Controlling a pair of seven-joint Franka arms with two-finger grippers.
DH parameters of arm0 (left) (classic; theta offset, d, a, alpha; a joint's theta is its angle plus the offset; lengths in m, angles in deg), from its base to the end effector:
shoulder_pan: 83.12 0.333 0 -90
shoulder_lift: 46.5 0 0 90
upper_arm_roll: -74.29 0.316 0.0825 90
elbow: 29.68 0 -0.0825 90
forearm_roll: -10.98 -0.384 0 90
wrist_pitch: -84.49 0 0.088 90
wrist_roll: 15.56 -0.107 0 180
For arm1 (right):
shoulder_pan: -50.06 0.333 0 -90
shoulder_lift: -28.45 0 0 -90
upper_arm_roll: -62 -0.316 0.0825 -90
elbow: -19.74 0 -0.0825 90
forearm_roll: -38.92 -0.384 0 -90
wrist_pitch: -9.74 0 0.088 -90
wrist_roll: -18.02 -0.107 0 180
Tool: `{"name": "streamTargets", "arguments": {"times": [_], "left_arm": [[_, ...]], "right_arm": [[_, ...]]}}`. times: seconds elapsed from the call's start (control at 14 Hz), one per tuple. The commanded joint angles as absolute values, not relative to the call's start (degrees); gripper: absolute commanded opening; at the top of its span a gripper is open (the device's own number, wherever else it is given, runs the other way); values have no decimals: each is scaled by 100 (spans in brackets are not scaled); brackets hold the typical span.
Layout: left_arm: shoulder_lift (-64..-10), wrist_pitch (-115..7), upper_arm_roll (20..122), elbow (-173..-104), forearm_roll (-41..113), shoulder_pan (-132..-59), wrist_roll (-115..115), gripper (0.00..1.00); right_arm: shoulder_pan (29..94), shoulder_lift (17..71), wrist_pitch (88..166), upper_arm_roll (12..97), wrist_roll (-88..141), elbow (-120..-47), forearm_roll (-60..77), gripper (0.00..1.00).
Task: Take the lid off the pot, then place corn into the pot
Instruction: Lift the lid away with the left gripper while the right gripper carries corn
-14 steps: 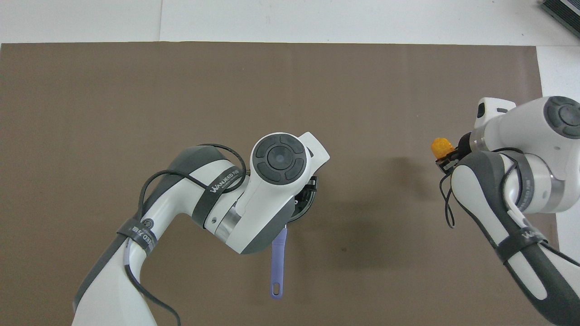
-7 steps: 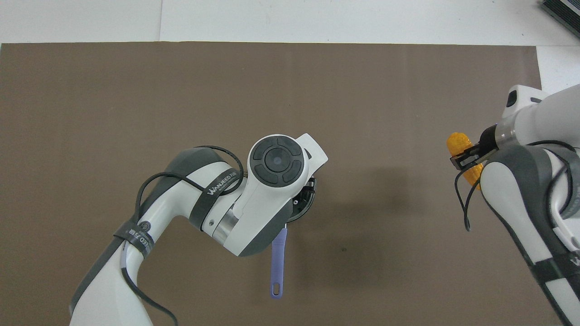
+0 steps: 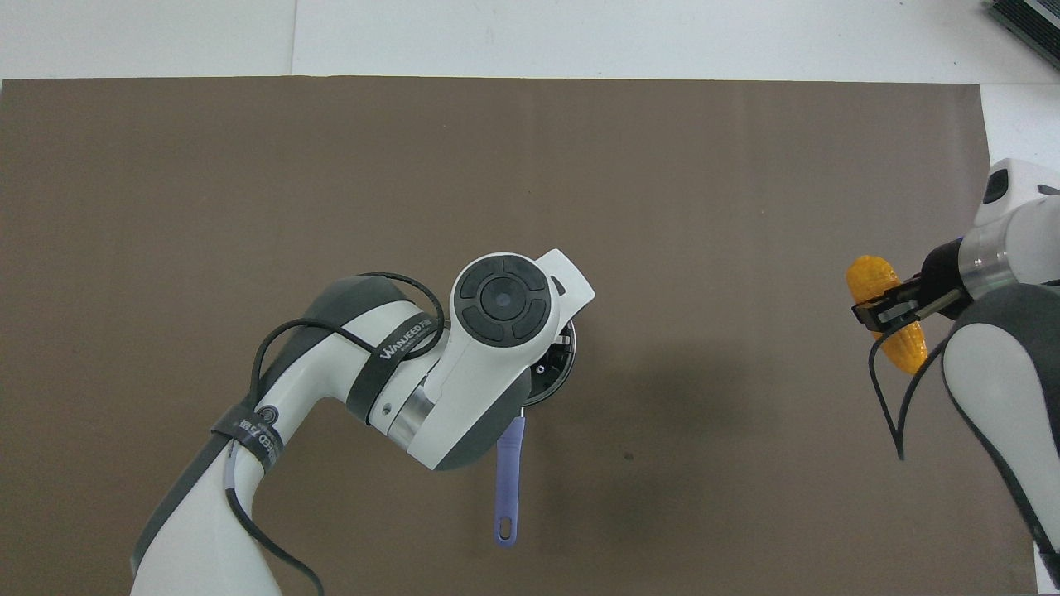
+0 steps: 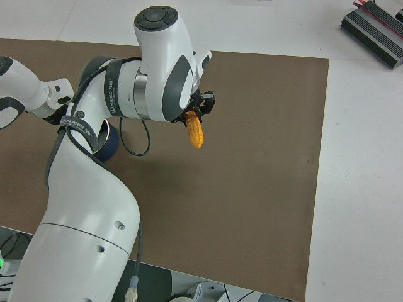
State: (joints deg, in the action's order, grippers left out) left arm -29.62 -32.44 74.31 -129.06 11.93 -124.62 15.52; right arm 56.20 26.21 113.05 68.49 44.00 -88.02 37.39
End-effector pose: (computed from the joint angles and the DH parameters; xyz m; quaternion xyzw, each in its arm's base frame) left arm 0.4795 -0.4252 0.4096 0.9962 -0.0869 0.0004 0.0094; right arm 0.5460 -0.0019 0.5183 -0.9755 -0.2186 0.0155 0.0192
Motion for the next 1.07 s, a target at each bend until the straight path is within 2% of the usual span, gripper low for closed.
{"name": "streamTargets", "arguments": {"times": [0.0,0.29,0.64,1.0], "left_arm": [[-3103,-3179,7455,-12883,1160,-12460,1687,0],[-3225,-2512,7499,-12321,1142,-12294,1661,0],[-3603,-2177,7517,-12363,1151,-11425,592,0],[-3814,-1844,7517,-12372,1151,-10405,-1008,0]], "right_arm": [[5595,2617,11240,6824,4236,-8810,3743,0],[5595,2608,11239,6824,4236,-8757,3742,0],[5884,2503,11222,6807,3140,-8722,3760,0],[7060,2607,11353,6772,927,-8696,3751,0]]}}
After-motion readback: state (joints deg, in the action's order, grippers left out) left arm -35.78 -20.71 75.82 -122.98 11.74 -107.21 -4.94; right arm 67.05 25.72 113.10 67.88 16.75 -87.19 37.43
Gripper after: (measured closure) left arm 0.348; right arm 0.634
